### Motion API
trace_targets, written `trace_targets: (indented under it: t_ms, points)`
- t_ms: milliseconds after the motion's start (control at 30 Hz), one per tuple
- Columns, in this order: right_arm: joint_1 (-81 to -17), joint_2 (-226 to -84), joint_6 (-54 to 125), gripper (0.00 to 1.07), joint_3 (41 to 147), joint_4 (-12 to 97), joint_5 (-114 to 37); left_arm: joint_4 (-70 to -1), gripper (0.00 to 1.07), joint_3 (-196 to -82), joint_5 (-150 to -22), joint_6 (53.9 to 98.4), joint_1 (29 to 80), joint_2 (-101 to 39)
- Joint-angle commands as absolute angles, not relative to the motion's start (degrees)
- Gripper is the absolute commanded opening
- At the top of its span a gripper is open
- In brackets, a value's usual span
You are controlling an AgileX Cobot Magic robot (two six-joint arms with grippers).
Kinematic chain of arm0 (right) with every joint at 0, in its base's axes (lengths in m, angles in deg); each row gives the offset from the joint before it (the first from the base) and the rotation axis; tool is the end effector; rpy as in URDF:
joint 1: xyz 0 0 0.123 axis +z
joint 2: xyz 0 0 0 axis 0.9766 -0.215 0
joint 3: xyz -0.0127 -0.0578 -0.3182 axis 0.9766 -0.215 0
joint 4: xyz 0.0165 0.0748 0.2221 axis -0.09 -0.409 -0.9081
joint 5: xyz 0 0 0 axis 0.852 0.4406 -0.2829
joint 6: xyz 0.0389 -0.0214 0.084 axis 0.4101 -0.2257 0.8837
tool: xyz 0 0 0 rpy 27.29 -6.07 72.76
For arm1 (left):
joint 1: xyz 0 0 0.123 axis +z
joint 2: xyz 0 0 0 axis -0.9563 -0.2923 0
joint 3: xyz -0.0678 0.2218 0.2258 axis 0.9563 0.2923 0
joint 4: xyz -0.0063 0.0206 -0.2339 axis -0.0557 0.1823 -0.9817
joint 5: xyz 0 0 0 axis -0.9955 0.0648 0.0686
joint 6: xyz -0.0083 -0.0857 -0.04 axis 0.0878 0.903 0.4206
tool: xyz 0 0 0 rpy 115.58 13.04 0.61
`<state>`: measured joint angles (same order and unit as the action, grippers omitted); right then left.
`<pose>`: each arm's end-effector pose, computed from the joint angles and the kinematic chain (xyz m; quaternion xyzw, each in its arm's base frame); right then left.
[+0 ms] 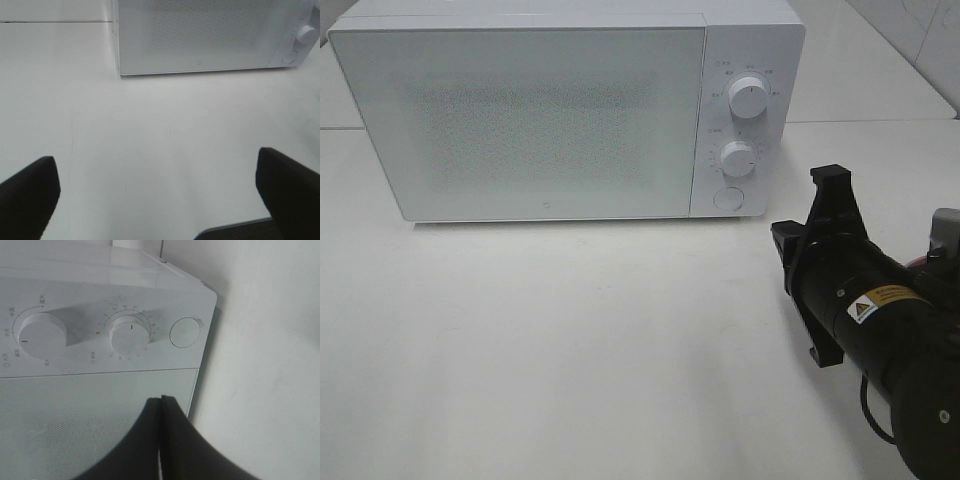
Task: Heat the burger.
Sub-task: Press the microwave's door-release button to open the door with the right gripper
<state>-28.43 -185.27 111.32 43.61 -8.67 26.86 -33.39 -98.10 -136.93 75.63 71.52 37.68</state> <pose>0.2012 0.1274 0.1918 0.5079 0.5928 0.4164 0.4661 -0.0598 -0.0163 0.2712 0.0488 0.8454 -0.0943 0.5234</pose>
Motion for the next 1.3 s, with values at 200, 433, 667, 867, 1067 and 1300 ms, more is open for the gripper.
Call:
trace_targets:
  t_ms: [200, 433, 667, 867, 1067, 1300]
  points:
    - [-28.2, -190.3, 117.0, 0.00, 47.5, -8.7, 26.2, -33.6, 1.00, -98.2, -136.4, 75.5, 71.4, 38.9]
    - [-30.9, -192.5, 117.9, 0.00, 49.7, -6.3, 25.7, -33.6, 1.00, -98.2, -136.4, 75.5, 71.4, 38.9]
    - [-34.5, -192.9, 118.8, 0.00, 53.4, -4.5, 21.5, -33.6, 1.00, -98.2, -136.4, 75.5, 71.4, 38.9]
    - [-37.1, -194.3, 118.3, 0.00, 56.6, -2.8, 20.4, -33.6, 1.00, -98.2, -136.4, 75.5, 71.4, 38.9]
    - [-39.0, -196.2, 118.5, 0.00, 58.8, -2.1, 19.9, -33.6, 1.00, -98.2, -136.4, 75.5, 71.4, 38.9]
    - [-41.1, -199.4, 118.4, 0.00, 61.7, -1.7, 17.1, -33.6, 1.00, -98.2, -136.4, 75.5, 71.4, 38.9]
